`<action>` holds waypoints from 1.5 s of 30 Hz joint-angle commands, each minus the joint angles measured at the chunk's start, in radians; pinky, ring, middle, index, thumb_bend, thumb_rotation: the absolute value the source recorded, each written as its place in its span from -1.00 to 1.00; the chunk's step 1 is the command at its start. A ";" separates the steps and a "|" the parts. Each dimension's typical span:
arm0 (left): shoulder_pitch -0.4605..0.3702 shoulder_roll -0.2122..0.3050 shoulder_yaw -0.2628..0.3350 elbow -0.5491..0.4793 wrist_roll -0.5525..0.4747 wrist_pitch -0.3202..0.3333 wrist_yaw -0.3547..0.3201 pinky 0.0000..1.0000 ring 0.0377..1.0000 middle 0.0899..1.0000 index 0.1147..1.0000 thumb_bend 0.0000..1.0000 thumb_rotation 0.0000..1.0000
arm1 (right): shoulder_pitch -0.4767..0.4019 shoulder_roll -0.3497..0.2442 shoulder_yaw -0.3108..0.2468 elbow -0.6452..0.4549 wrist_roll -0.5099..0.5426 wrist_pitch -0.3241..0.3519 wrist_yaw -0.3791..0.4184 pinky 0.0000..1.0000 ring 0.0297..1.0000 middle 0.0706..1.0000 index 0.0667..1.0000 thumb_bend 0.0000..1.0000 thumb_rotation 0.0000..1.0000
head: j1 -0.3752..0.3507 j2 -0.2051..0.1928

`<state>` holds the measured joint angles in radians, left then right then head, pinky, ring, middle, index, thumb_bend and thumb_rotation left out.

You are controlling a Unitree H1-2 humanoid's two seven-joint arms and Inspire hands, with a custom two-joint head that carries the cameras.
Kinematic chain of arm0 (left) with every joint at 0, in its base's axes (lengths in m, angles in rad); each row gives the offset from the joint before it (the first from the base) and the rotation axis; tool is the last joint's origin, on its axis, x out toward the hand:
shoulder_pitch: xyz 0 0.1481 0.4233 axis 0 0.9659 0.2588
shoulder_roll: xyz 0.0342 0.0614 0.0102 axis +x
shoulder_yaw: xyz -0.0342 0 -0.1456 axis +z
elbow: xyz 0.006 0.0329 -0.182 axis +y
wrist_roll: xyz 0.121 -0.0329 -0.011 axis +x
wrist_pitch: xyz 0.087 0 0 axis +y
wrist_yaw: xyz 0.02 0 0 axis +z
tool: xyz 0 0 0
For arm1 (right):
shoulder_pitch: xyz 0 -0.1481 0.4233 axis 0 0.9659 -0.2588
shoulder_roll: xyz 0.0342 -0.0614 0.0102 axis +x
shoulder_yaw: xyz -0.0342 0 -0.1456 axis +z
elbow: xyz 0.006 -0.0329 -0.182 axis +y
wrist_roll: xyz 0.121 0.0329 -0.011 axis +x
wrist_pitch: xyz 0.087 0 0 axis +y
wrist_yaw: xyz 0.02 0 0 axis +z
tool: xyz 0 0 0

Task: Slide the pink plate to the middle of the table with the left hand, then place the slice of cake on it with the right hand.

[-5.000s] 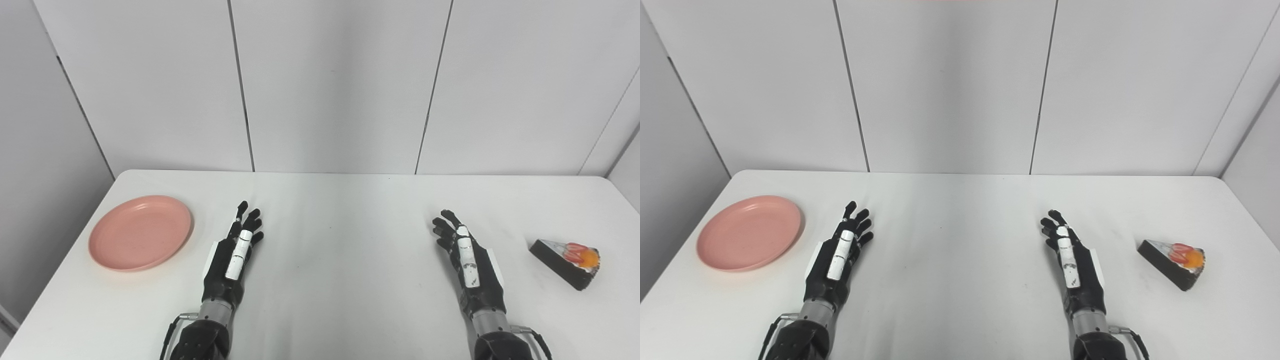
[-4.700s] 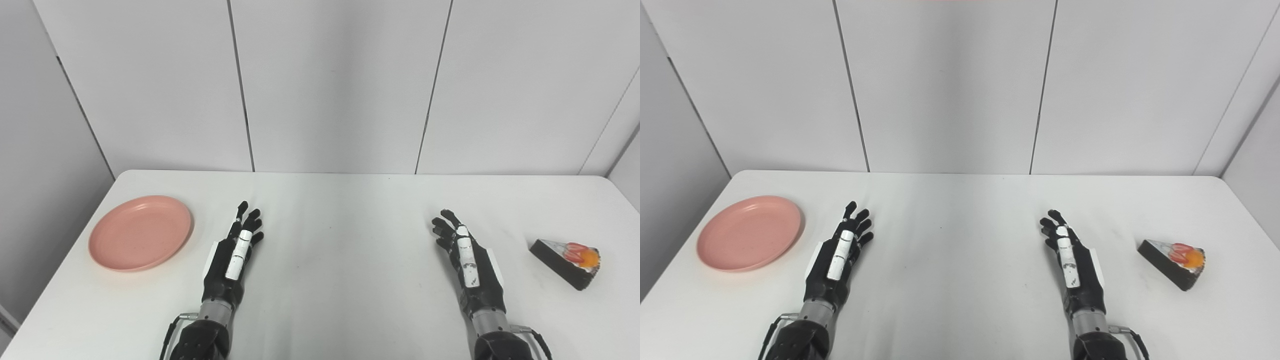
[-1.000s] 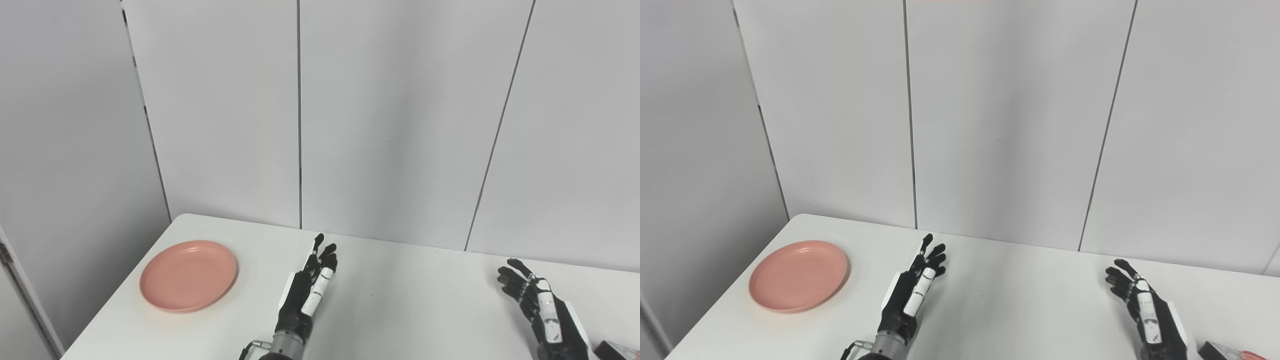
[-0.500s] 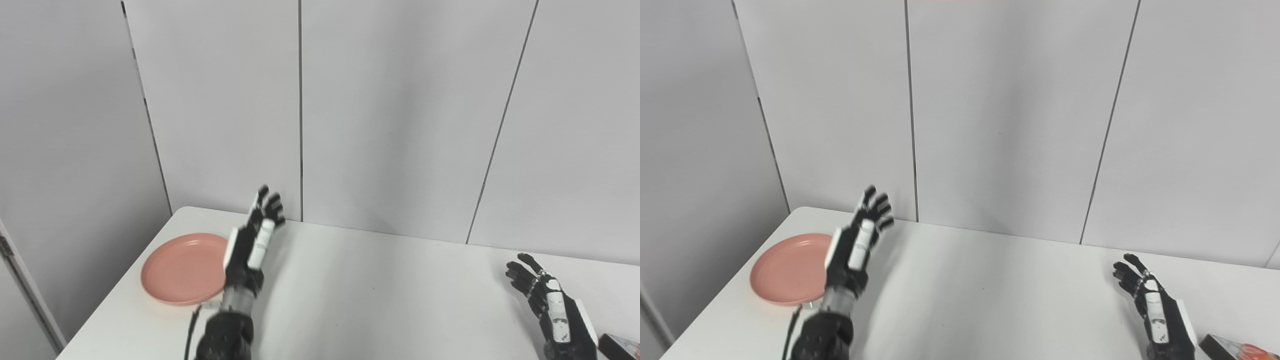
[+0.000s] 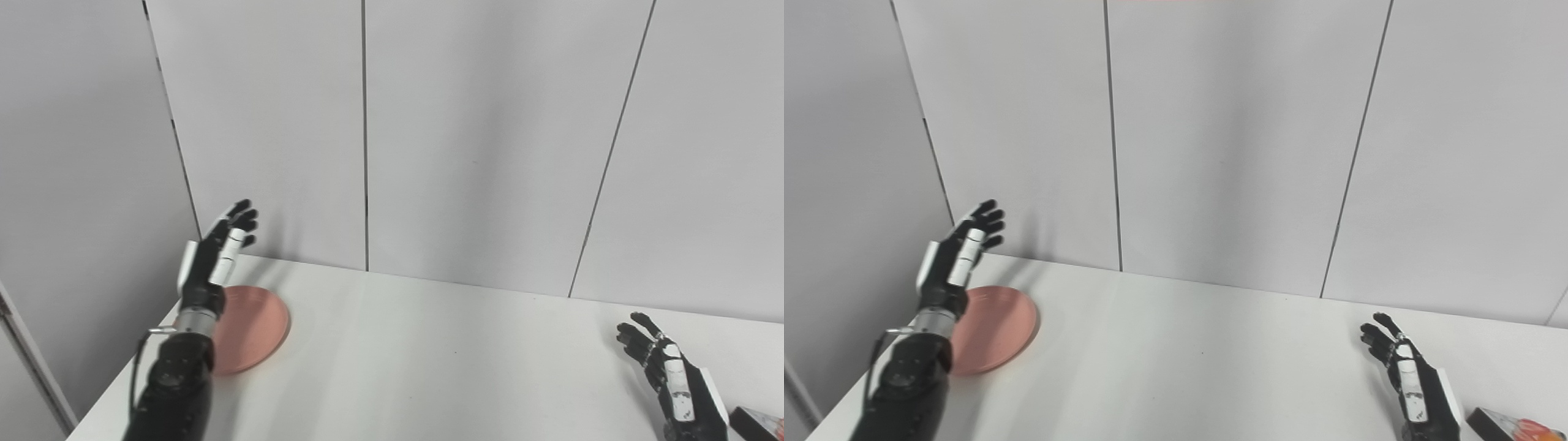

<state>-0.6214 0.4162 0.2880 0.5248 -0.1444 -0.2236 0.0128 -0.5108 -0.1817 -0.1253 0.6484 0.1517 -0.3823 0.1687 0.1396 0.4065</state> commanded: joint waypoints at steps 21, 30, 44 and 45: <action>-0.203 0.200 0.015 0.584 -0.055 -0.242 -0.112 0.69 0.74 0.70 0.63 0.62 0.56 | 0.137 0.072 0.020 -0.006 -0.004 0.068 -0.021 0.78 0.64 0.55 0.68 0.91 1.00 | -0.024 0.014; -0.206 0.179 0.033 0.667 -0.070 -0.241 -0.108 0.55 0.72 0.68 0.64 0.54 0.54 | 0.146 0.070 0.021 -0.029 -0.003 0.085 -0.018 0.80 0.65 0.56 0.69 0.89 1.00 | -0.027 0.020; -0.185 0.140 0.029 0.730 -0.074 -0.235 -0.098 0.49 0.69 0.67 0.67 0.54 0.56 | 0.153 0.065 0.020 -0.044 -0.011 0.109 -0.028 0.80 0.64 0.56 0.70 0.89 1.00 | -0.036 0.032; -0.183 0.135 0.027 0.732 -0.073 -0.236 -0.099 0.46 0.68 0.66 0.66 0.61 0.55 | 0.153 0.065 0.020 -0.041 -0.012 0.109 -0.028 0.80 0.64 0.56 0.70 0.89 1.00 | -0.036 0.033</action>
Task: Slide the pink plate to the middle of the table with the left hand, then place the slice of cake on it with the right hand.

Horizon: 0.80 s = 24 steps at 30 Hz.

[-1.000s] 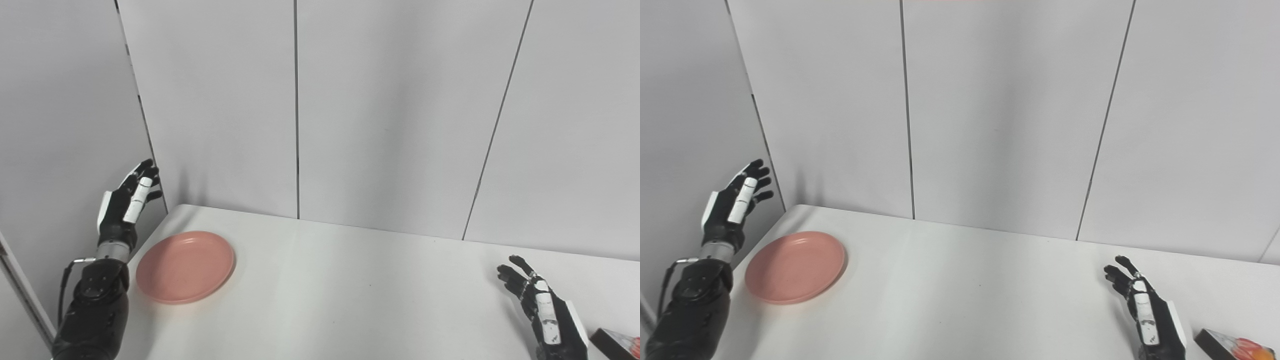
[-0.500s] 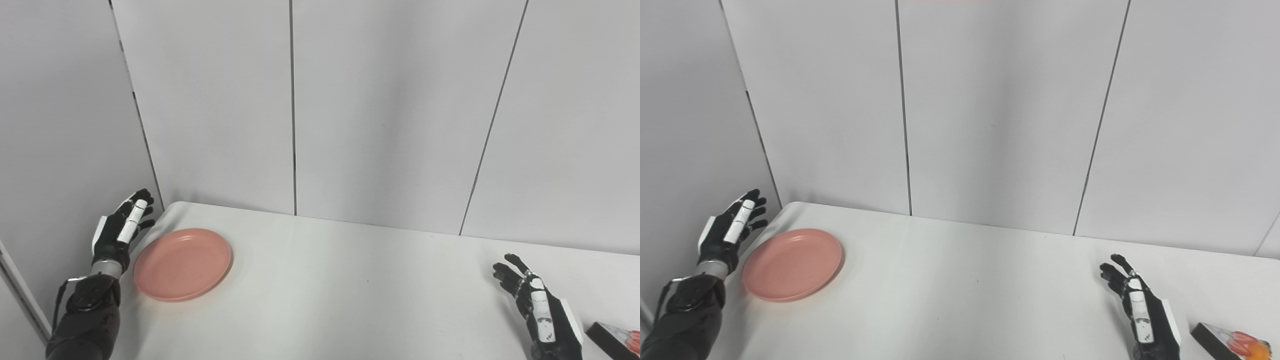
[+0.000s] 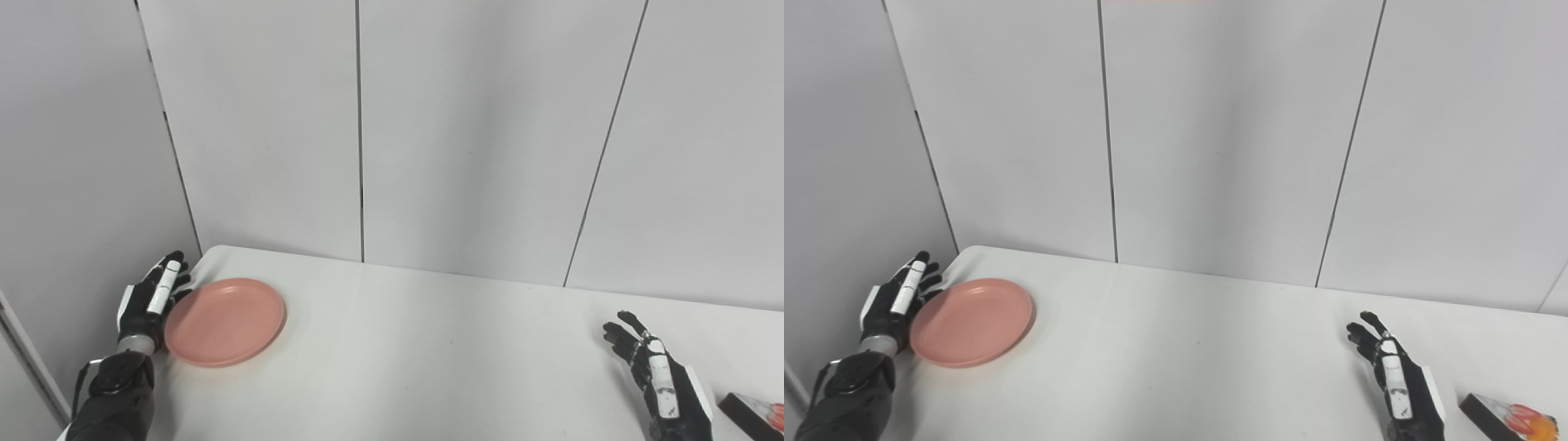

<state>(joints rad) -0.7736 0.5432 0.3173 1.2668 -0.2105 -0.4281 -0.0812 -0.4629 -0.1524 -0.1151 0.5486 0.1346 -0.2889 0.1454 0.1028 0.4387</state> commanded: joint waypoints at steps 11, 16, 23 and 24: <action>-0.019 -0.044 -0.003 -0.045 -0.041 -0.016 -0.040 0.59 0.65 0.67 0.72 0.60 0.60 | 0.106 0.039 0.012 0.052 -0.010 0.019 -0.017 0.77 0.63 0.55 0.68 0.93 1.00 | -0.008 0.003; 0.001 -0.094 0.027 -0.098 -0.094 -0.028 -0.059 0.45 0.59 0.59 0.66 0.48 0.51 | 0.115 0.046 0.015 0.025 -0.010 0.030 -0.020 0.78 0.62 0.55 0.67 0.94 1.00 | -0.019 0.011; 0.032 -0.150 0.017 -0.194 -0.098 -0.033 -0.093 0.41 0.59 0.60 0.64 0.68 0.49 | 0.125 0.049 0.024 -0.009 -0.017 0.054 -0.026 0.77 0.62 0.54 0.67 0.96 1.00 | -0.023 0.013; 0.034 -0.155 0.016 -0.203 -0.098 -0.028 -0.094 0.43 0.61 0.62 0.64 0.66 0.50 | 0.126 0.050 0.025 -0.012 -0.017 0.056 -0.027 0.77 0.62 0.54 0.67 0.96 1.00 | -0.023 0.013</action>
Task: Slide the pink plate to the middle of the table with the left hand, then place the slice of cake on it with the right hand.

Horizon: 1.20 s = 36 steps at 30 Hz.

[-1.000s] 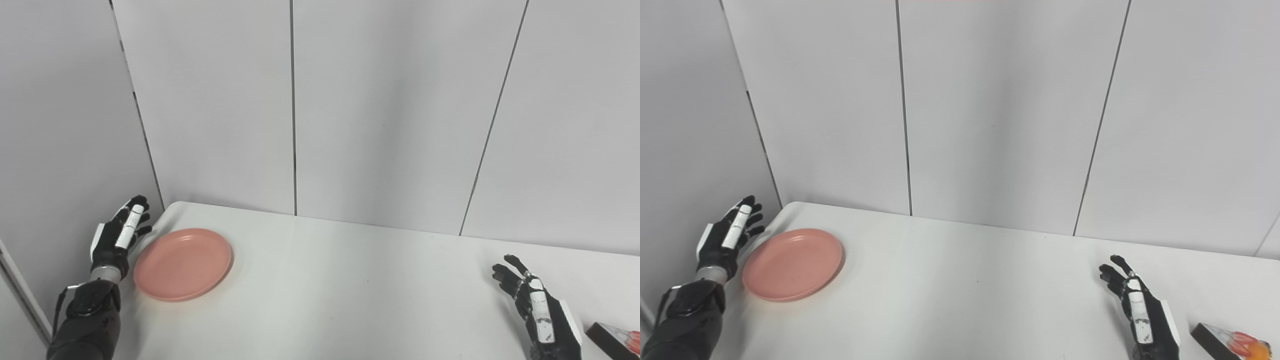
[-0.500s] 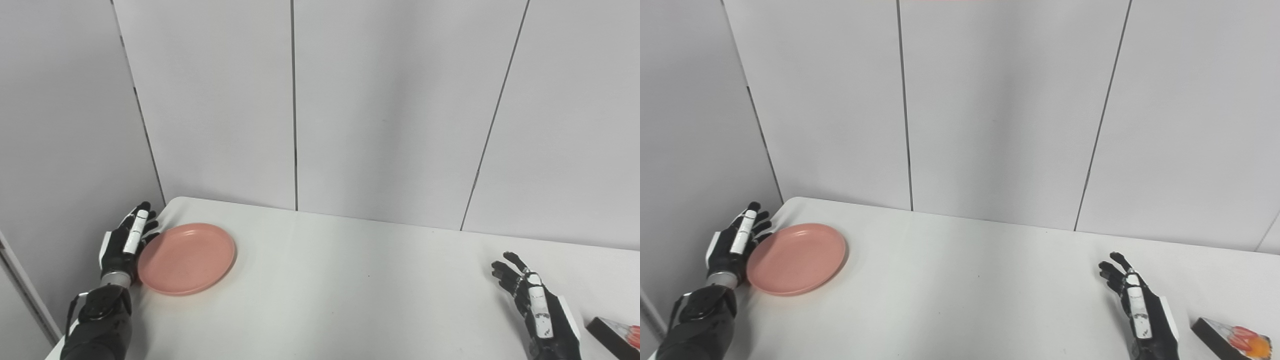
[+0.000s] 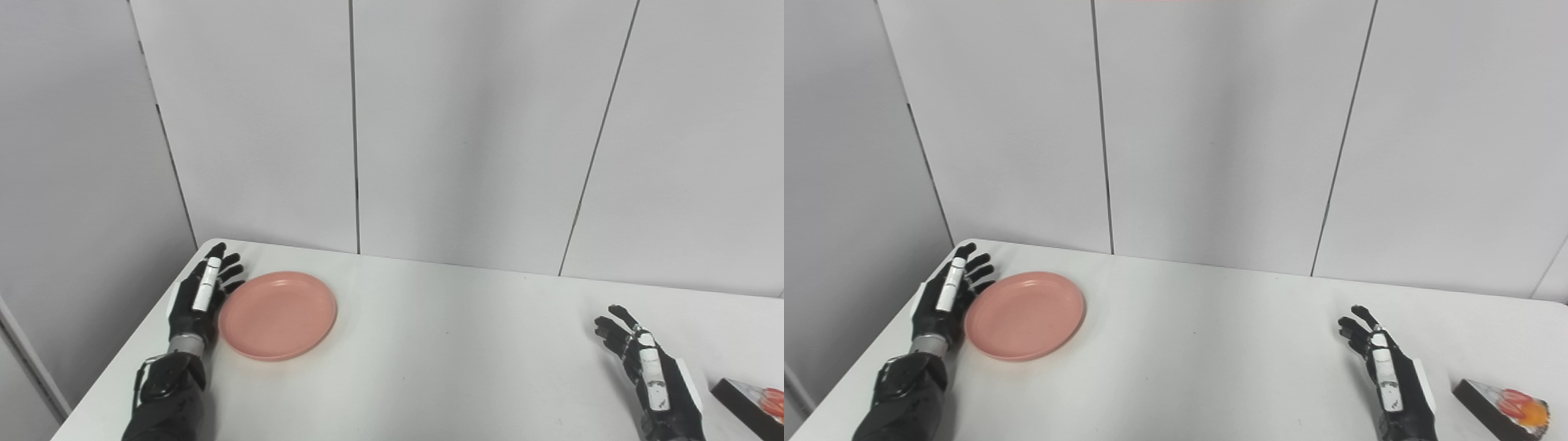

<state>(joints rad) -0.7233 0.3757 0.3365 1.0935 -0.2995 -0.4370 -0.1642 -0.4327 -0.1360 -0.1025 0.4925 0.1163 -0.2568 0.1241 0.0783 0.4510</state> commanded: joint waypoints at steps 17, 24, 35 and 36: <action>0.020 -0.066 -0.058 -0.119 0.003 0.077 0.002 0.49 0.65 0.64 0.73 0.52 0.56 | 0.105 0.050 0.026 0.001 -0.026 0.038 -0.027 0.75 0.62 0.54 0.67 0.87 1.00 | -0.032 0.014; 0.033 -0.122 -0.063 -0.210 -0.008 0.186 0.025 0.56 0.69 0.68 0.74 0.52 0.55 | 0.113 0.052 0.030 -0.025 -0.032 0.055 -0.027 0.78 0.66 0.57 0.69 0.84 1.00 | -0.033 0.019; 0.090 -0.231 -0.115 -0.502 0.057 0.419 0.157 0.72 0.66 0.63 0.68 0.55 0.64 | 0.117 0.060 0.036 -0.047 -0.042 0.056 -0.032 0.78 0.65 0.56 0.70 0.82 1.00 | -0.048 0.025; 0.093 -0.241 -0.121 -0.516 0.060 0.430 0.161 0.72 0.67 0.63 0.68 0.55 0.64 | 0.119 0.062 0.037 -0.053 -0.045 0.058 -0.033 0.78 0.65 0.56 0.70 0.82 1.00 | -0.052 0.027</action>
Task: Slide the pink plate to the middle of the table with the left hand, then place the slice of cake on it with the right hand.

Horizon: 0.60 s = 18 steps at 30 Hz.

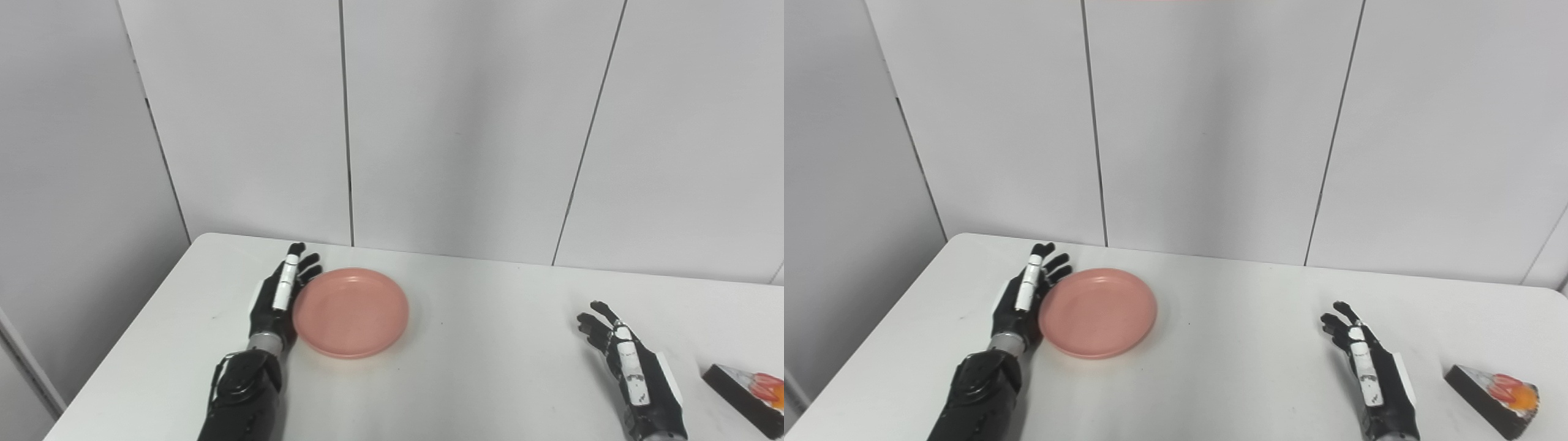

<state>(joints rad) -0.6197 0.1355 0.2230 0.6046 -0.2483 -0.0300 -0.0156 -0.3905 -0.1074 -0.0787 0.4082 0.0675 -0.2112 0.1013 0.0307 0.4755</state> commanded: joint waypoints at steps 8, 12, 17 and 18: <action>0.010 -0.038 -0.053 -0.092 0.030 0.050 0.014 0.70 0.65 0.61 0.64 0.57 0.67 | 0.073 0.045 0.021 0.024 -0.017 0.011 -0.029 0.75 0.63 0.53 0.68 0.82 1.00 | -0.020 0.008; 0.021 -0.045 -0.078 -0.108 0.052 0.057 0.013 0.74 0.66 0.61 0.65 0.60 0.71 | 0.071 0.053 0.030 0.019 -0.026 0.009 -0.036 0.77 0.64 0.53 0.68 0.81 1.00 | -0.068 0.013; 0.037 -0.055 -0.091 -0.129 0.059 0.082 0.012 0.88 0.71 0.65 0.68 0.59 0.69 | 0.073 0.076 0.049 -0.013 -0.050 0.029 -0.060 0.77 0.66 0.55 0.70 0.82 1.00 | -0.145 0.028; 0.039 -0.058 -0.092 -0.130 0.059 0.085 0.013 0.88 0.71 0.65 0.67 0.59 0.69 | 0.074 0.081 0.053 -0.021 -0.055 0.036 -0.066 0.76 0.66 0.55 0.70 0.83 1.00 | -0.162 0.030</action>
<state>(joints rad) -0.5727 0.0873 0.1392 0.4944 -0.1973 0.0375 0.0002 -0.3703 -0.0661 -0.0435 0.3620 0.0156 -0.2002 0.0451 -0.1318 0.5047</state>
